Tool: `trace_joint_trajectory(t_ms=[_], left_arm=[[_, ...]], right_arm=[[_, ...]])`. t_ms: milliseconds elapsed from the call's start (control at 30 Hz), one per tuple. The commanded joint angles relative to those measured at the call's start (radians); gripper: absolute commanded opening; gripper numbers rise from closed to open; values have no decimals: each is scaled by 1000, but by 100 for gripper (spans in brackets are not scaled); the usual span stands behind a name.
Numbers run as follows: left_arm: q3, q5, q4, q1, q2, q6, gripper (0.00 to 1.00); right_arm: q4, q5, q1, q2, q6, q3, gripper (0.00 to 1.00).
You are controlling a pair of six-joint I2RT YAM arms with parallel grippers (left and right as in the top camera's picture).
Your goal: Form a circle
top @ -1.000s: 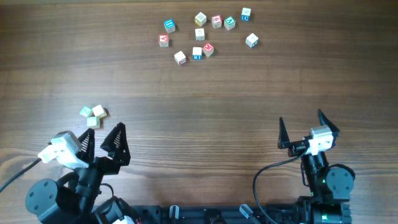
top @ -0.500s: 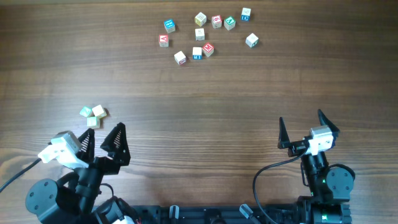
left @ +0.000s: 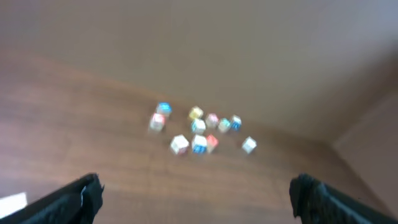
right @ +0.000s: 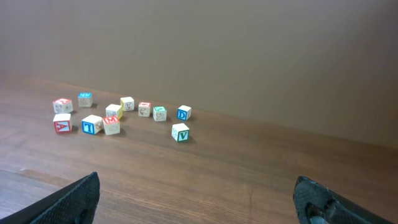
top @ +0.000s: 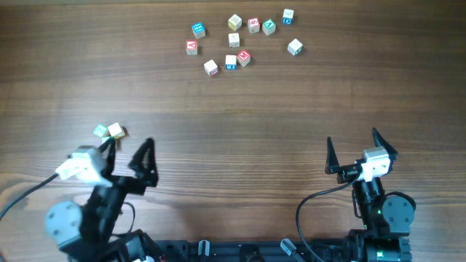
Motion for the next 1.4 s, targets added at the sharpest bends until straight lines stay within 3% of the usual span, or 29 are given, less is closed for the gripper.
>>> trace_joint_trajectory(t_ms=[0, 133, 300, 567, 1367], left_arm=[[-183, -200, 243, -133, -54, 6, 100], [-327, -432, 407, -216, -69, 5, 100], [-430, -581, 424, -274, -126, 23, 100], [-477, -611, 326, -275, -215, 110, 100], [-477, -611, 327, -276, -213, 111, 100]], right_arm=[[2, 10, -5, -11, -11, -1, 100], [2, 10, -5, -11, -12, -1, 100], [2, 10, -5, -11, -12, -1, 100], [2, 10, -5, -11, -11, -1, 100], [2, 10, -5, -11, -12, -1, 100]])
